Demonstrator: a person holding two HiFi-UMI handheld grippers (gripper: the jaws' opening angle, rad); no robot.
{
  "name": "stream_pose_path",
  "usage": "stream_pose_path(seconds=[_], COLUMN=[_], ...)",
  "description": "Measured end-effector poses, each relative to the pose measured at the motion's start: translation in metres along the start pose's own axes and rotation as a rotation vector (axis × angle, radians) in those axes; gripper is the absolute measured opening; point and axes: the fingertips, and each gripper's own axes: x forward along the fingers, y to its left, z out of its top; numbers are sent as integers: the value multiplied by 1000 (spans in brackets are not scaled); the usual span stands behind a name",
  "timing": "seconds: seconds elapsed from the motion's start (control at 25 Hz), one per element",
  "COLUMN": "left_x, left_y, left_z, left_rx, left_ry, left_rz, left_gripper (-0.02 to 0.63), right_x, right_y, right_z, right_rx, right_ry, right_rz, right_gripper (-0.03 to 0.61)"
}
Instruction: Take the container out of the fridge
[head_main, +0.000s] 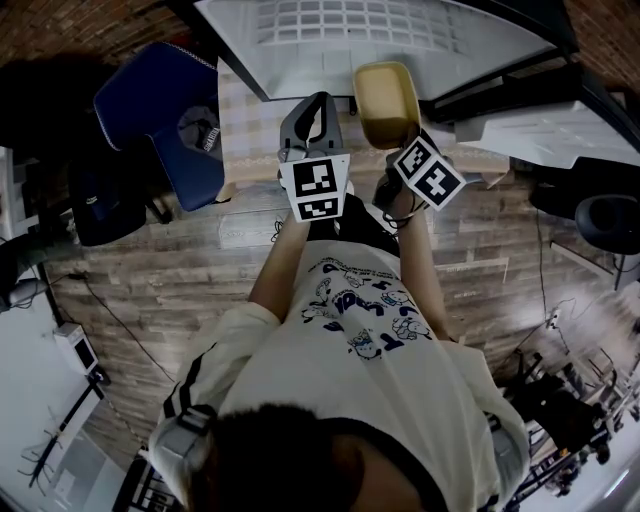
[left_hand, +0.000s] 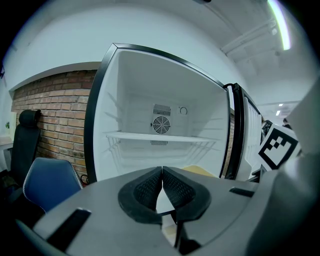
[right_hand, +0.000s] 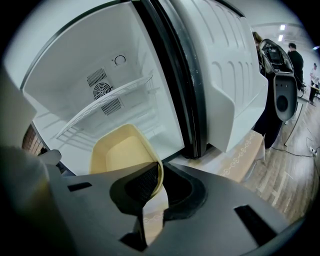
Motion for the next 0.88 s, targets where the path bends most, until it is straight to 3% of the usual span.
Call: stream_pose_path(seconds=[0.88], left_x=[-8], left_y=[-10], left_z=[5], left_rx=[0], left_ry=[-19], left_rz=[-9], left_gripper=[18], right_x=[-12], right_y=[-9], right_z=[-5], right_rx=[9], right_ry=[11], right_rz=[4], right_gripper=[51])
